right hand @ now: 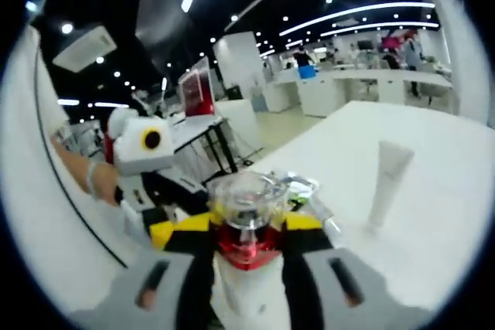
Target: Arrange the skincare products in the storage area until every visible bottle or jar stands upright without overlapping.
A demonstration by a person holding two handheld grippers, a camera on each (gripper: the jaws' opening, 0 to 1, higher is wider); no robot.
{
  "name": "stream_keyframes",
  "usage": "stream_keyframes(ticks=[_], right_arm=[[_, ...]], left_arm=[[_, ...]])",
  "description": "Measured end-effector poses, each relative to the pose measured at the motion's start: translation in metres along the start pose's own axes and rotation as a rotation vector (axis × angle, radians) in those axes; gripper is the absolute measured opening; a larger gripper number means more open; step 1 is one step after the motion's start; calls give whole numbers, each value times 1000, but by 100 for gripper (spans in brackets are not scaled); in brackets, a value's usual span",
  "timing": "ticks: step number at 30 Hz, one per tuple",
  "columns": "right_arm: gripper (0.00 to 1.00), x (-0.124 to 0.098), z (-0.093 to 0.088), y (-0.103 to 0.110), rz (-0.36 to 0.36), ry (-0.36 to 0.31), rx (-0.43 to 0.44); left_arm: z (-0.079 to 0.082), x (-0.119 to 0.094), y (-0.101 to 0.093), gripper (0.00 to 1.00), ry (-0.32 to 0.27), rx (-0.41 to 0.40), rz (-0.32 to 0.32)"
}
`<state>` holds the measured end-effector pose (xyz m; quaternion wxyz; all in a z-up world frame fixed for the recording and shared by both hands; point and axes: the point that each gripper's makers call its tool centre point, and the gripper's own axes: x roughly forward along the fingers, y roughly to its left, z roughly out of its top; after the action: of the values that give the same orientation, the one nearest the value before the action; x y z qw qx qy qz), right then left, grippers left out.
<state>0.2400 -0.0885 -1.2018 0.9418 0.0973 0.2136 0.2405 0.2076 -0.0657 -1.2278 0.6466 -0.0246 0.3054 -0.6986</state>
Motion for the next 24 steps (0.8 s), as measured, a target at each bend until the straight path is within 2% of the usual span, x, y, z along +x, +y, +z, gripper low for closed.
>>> stream_keyframes(ticks=[3,8,12,18,24], right_arm=[[30,3,-10,-6,-10,13,1],[30,7,-23,-16,-42,19,-15],[30,14,-33,-22,-61,30,-24],[30,19,-37,-29,-69,47,-74],[30,23,-35,-37,-81,24,-102]], left_arm=[[-6,-4,6,35,13,-25,30],[-7,-6,2,35,18,-29,31],[-8,-9,10,35,16,-39,54],[-7,-8,10,34,13,-61,69],[-7,-11,16,34,7,-82,91]])
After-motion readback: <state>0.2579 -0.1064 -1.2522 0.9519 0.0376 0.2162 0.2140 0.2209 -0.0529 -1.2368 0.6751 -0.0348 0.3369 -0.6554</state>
